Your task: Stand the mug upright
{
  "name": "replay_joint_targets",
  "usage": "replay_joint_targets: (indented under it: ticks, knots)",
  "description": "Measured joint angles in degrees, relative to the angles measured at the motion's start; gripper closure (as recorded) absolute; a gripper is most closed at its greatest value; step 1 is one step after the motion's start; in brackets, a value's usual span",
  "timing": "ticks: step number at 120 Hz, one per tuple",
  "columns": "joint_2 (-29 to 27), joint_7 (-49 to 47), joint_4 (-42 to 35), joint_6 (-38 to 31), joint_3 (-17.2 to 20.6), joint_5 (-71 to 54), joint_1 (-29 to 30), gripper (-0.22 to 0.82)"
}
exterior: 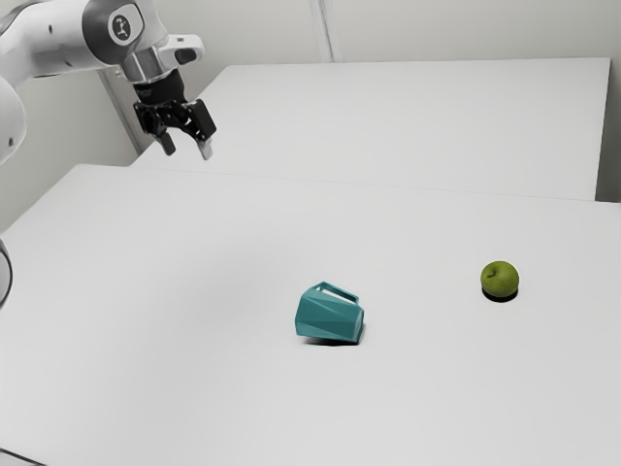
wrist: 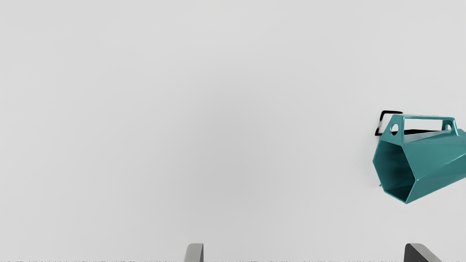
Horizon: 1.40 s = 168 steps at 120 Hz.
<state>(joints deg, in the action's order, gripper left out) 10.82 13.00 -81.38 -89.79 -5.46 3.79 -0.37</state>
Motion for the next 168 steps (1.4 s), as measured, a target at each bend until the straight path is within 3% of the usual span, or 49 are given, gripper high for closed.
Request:
replay_joint_targets:
  ticks: [33, 49, 61, 80, 122, 168]
  knots:
    - [-0.3, 0.0, -0.2, 1.0, 0.3, 0.1, -0.1, 0.0]
    - [-1.3, -0.1, -3.8, 1.1, 1.0, 3.3, 0.0, 0.0]
    - [-4.5, 0.1, -11.3, -0.9, 1.1, 9.7, 0.0, 0.0]
    - [-8.2, 2.0, -25.1, -9.6, 1.1, 21.3, 0.0, 0.0]
    - [-5.7, 8.9, -40.0, -22.0, 3.8, 40.2, -0.2, 0.0]
    - [1.9, 20.3, -41.9, -26.2, 7.0, 55.3, 0.0, 0.0]
